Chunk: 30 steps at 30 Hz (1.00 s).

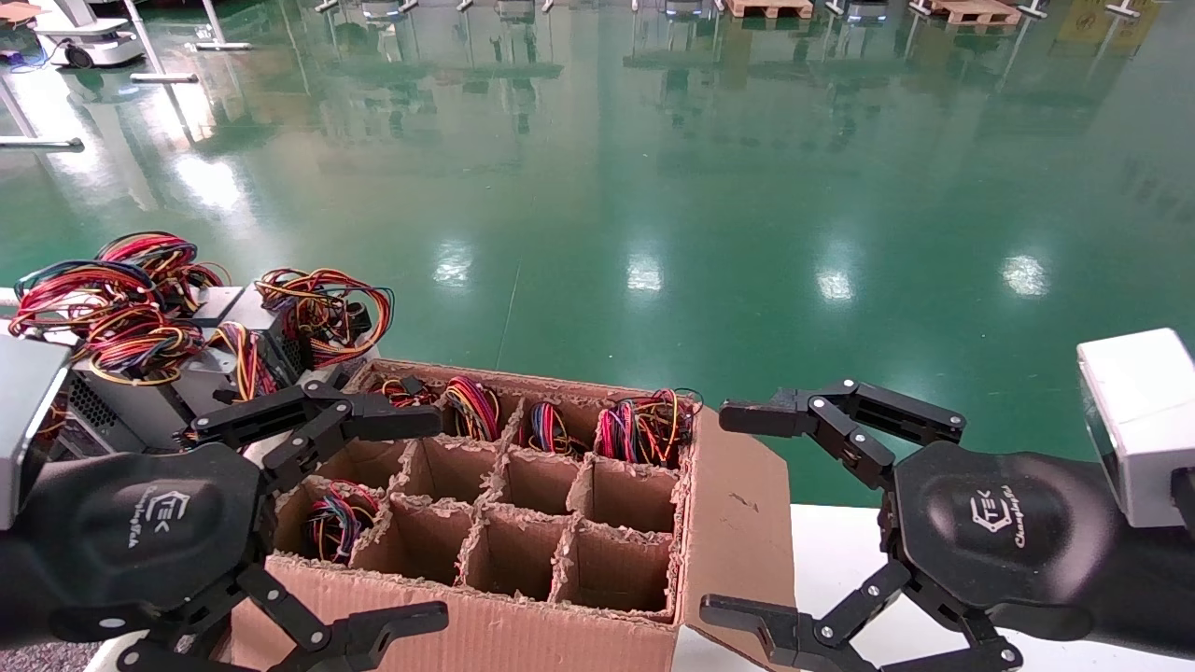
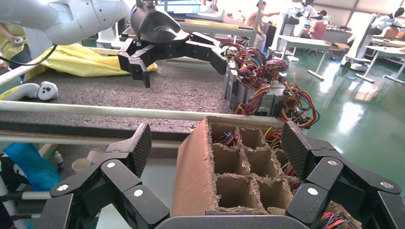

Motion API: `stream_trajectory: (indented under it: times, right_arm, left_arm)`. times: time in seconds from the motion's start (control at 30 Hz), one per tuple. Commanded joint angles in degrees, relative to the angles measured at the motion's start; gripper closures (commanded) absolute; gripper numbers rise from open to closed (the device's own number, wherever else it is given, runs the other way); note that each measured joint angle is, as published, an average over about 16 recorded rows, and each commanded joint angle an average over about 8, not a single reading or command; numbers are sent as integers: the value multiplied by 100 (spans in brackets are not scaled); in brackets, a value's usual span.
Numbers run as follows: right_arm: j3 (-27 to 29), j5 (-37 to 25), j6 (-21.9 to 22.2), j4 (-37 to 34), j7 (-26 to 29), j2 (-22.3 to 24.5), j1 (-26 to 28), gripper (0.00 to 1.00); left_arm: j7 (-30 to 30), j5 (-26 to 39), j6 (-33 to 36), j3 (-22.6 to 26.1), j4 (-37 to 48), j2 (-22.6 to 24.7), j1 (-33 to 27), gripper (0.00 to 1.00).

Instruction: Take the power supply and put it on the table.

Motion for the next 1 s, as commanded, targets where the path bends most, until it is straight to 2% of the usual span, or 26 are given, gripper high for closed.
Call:
stream_trajectory:
  times: [0.03, 1.0]
  right_arm:
    - [0, 0, 0, 0, 0, 0, 0, 0]
    - [0, 0, 0, 0, 0, 0, 0, 0]
  left_arm:
    - [1, 1, -1, 0, 2, 1, -1, 42]
    - [5, 7, -9, 0, 12, 5, -10, 42]
